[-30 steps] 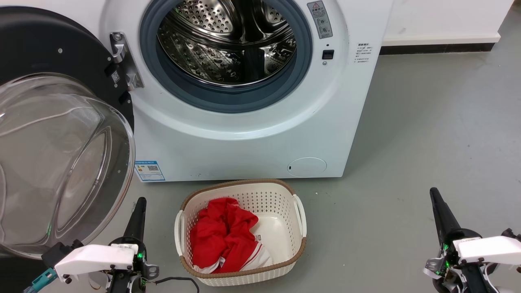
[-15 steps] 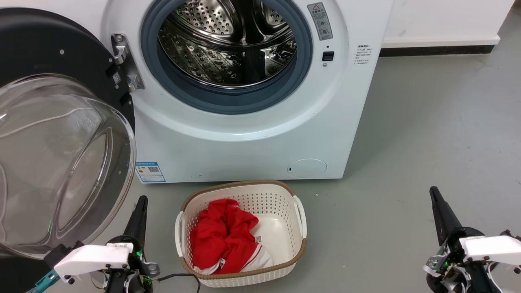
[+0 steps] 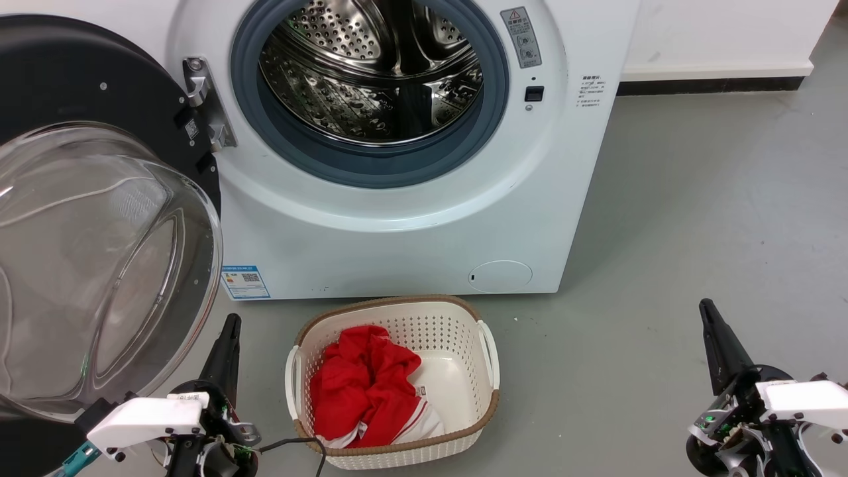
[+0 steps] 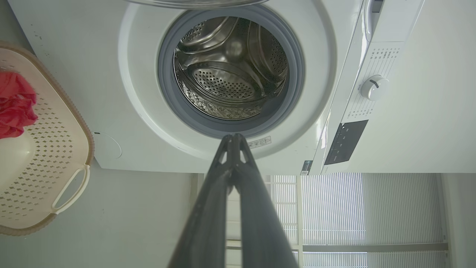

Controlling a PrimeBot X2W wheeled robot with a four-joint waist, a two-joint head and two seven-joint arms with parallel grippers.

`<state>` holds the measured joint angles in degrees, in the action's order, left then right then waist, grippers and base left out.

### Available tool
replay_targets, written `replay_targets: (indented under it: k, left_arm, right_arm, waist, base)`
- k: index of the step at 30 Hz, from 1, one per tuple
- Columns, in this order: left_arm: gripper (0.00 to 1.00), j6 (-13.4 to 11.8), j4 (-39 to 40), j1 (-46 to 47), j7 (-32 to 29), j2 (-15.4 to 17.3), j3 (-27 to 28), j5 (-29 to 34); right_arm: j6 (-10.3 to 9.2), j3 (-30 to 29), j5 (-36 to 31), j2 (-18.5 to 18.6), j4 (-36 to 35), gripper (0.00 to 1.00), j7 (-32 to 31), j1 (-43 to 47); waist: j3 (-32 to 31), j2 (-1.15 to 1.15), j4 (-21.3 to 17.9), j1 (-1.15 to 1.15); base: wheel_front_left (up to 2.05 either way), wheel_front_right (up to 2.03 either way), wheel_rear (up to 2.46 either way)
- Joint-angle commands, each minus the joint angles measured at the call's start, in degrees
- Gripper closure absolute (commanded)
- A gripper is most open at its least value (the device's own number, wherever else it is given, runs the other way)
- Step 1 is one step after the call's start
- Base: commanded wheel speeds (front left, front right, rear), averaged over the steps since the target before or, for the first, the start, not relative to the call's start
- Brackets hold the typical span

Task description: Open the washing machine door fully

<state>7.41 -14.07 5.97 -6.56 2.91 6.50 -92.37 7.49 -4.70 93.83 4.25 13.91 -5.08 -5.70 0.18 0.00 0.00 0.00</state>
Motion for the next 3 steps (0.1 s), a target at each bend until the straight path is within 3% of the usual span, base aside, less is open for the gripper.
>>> replay_targets:
  k: [1, 3]
  left_arm:
    - [1.0, 0.2, -0.1, 0.5, -0.2, -0.1, 0.2, -0.1]
    - [1.0, 0.2, -0.1, 0.5, -0.2, -0.1, 0.2, -0.1]
  right_arm:
    - [-0.01, -0.1, 0.1, -0.1, 0.1, 1.0, -0.2, -0.7]
    - [0.0, -0.1, 0.0, -0.2, 0.1, 1.0, -0.2, -0.7]
  waist:
    - [0.0, 0.0, 0.0, 0.0]
    - [0.0, 0.0, 0.0, 0.0]
  base:
    - [0.0, 0.0, 0.0]
    - [0.0, 0.0, 0.0]
